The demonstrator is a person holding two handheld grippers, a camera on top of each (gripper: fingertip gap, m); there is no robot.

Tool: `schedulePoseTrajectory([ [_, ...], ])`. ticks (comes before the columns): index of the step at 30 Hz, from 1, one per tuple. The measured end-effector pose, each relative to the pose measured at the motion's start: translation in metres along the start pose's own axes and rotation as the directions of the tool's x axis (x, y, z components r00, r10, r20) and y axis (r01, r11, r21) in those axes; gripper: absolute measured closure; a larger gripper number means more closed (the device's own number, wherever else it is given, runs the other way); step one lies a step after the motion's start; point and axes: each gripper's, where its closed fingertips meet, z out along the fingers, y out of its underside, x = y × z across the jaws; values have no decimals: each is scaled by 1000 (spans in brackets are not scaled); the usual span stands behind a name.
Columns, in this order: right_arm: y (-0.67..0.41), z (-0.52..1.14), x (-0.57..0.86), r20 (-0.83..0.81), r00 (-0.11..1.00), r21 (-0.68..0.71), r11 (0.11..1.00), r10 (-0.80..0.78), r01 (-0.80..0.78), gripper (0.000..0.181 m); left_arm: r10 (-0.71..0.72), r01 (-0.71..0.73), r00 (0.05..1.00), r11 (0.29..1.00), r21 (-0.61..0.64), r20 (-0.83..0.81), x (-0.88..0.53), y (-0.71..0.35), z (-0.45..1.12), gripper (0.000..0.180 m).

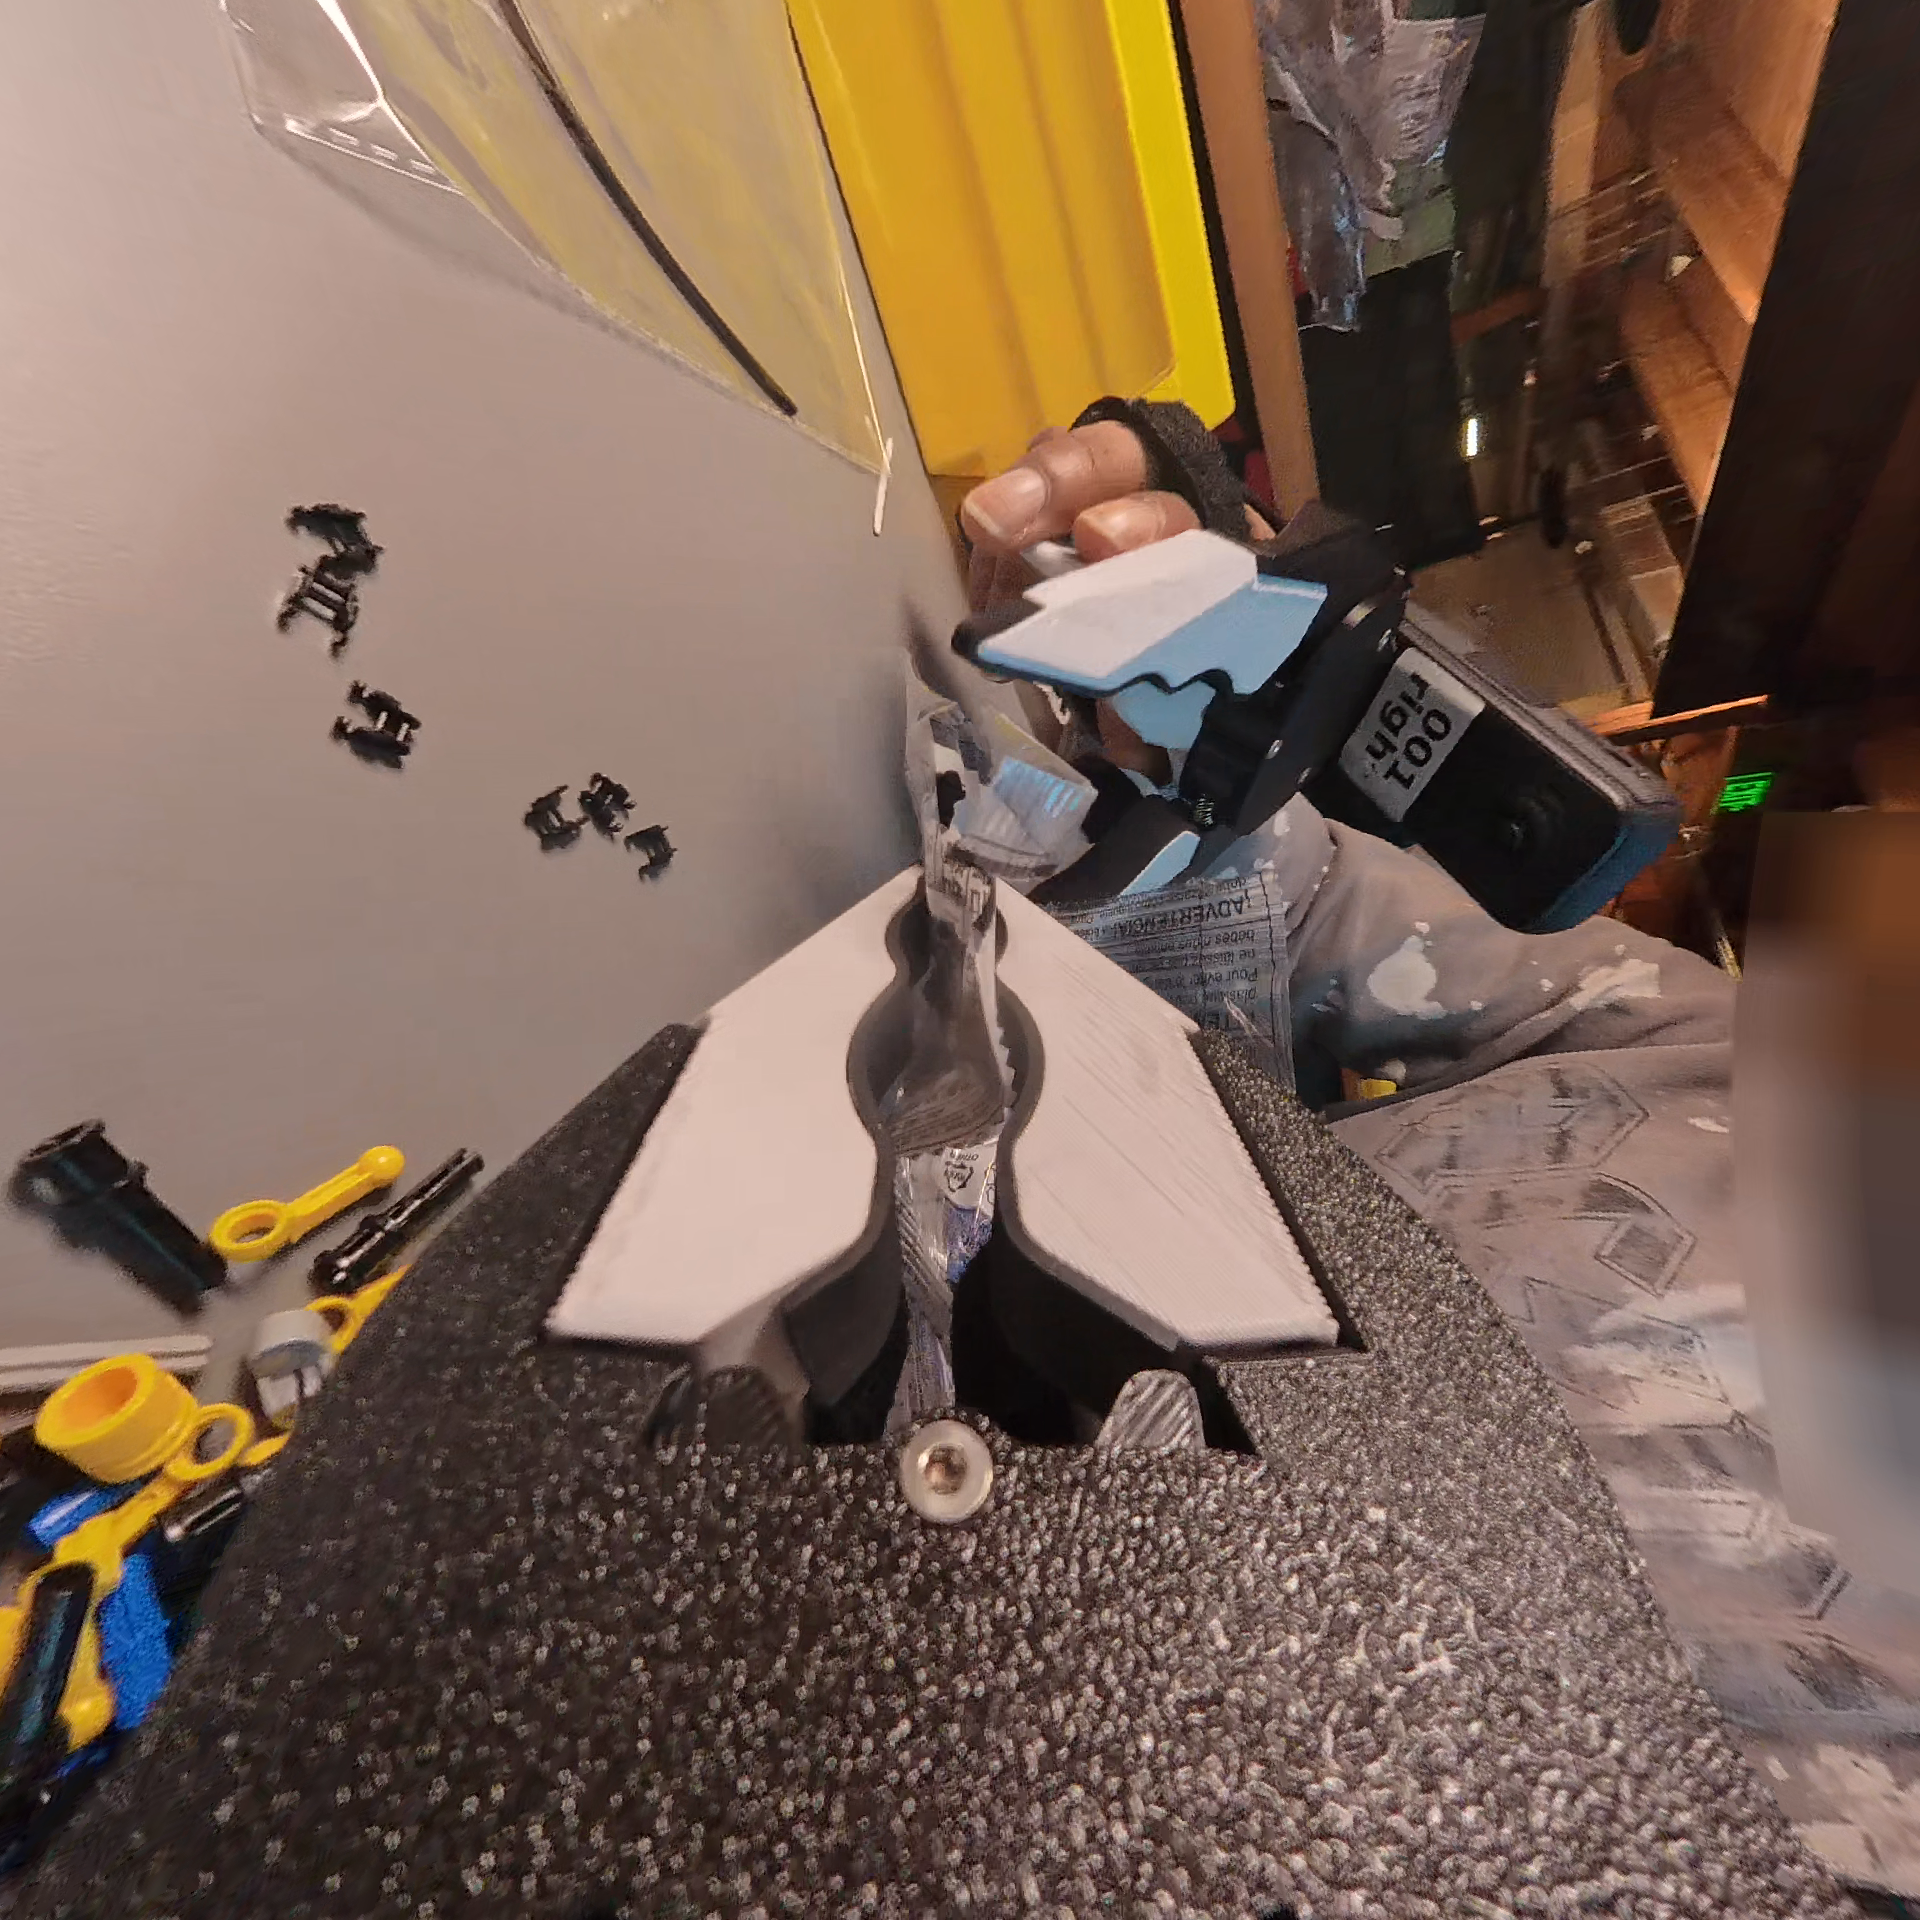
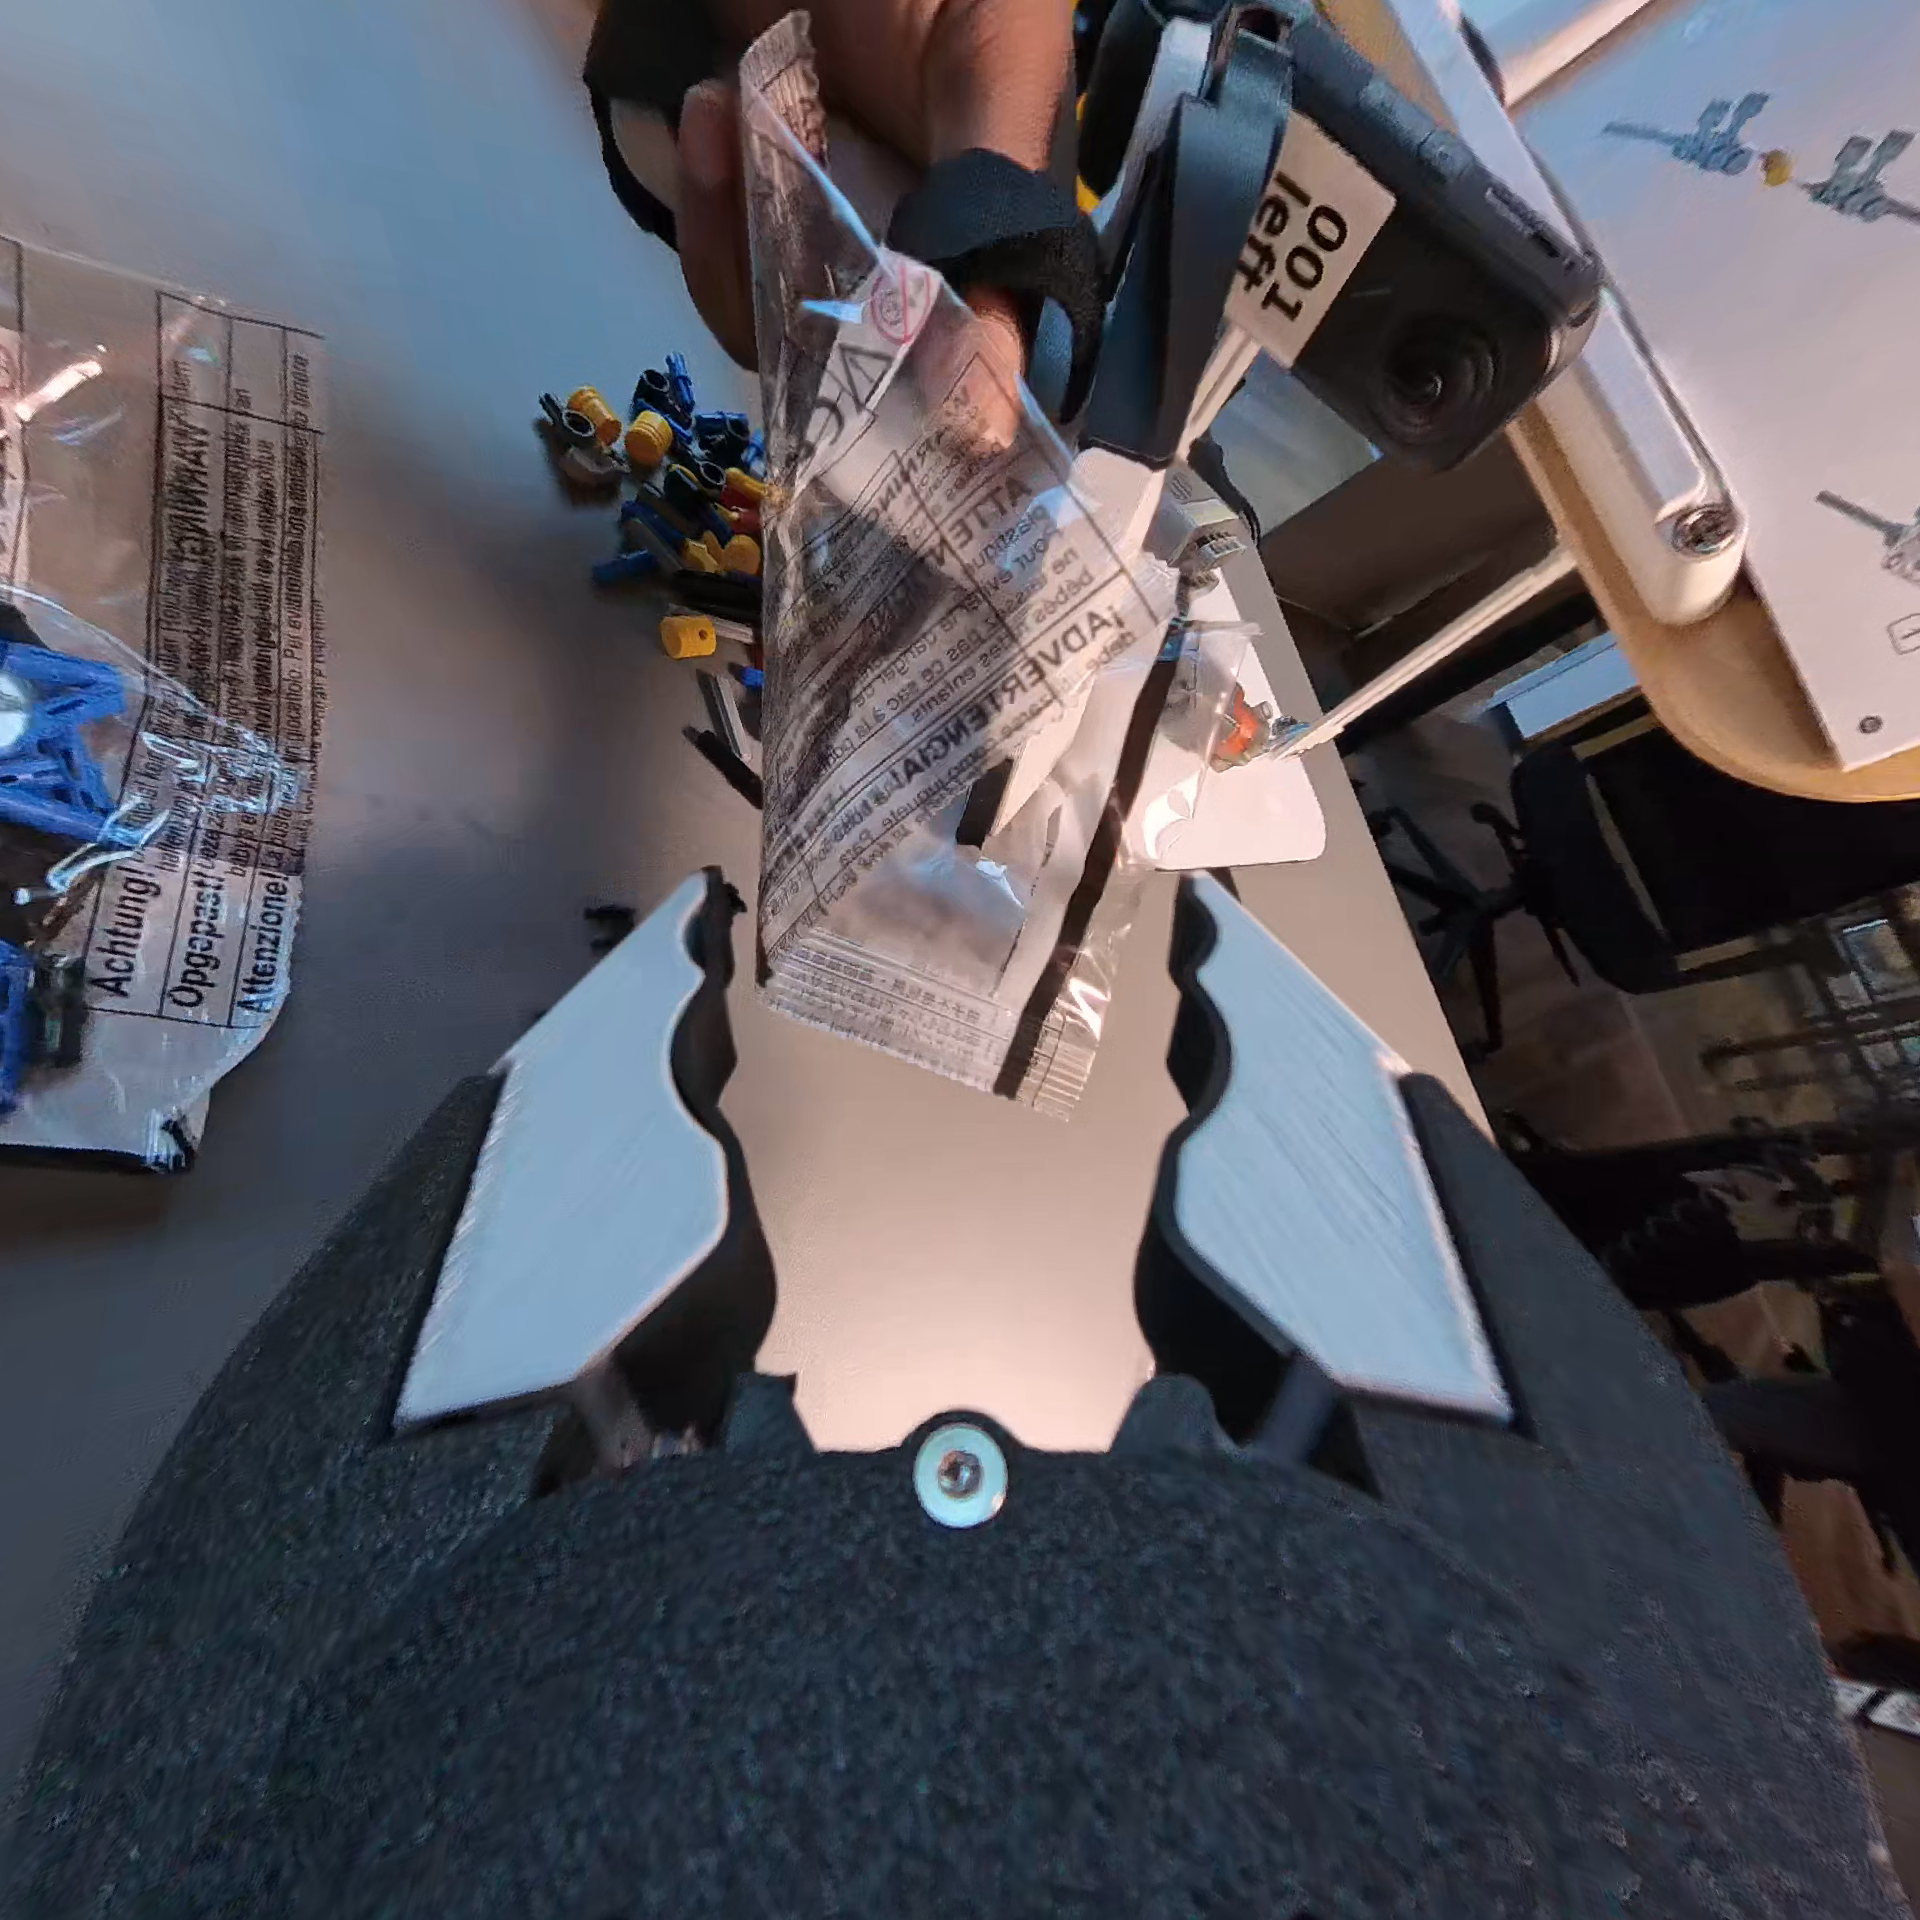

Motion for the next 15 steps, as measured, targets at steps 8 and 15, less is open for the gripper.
schedulePoseTrajectory([
  [8, -2, -6, -8, 122, 983, 15, 990, 140, -143, 83, 9, -10, 1000, 999, -37, -20, 0, 9, -5, 178],
  [15, -33, -12, -25, 278, 942, 123, 965, 188, -229, 103, 111, -100, 993, 975, -199, 43, 3, 27, 7, 178],
])
